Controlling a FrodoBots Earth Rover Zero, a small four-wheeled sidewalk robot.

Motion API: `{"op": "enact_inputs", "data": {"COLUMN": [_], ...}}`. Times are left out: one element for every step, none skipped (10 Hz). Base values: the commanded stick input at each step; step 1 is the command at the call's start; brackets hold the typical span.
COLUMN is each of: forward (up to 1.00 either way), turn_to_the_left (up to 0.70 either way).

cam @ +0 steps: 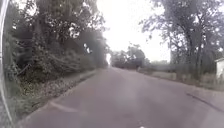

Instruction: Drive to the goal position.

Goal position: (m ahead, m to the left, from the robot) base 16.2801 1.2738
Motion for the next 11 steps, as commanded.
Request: {"op": "enact_inputs", "data": {"forward": [0.7,0.7,0.7,0.7,0.7,0.7,0.7,0.7,0.7,0.7,0.7], "turn_to_the_left": [0.01,0.01,0.01,0.01,0.01,0.01,0.01,0.01,0.01,0.01,0.05]}}
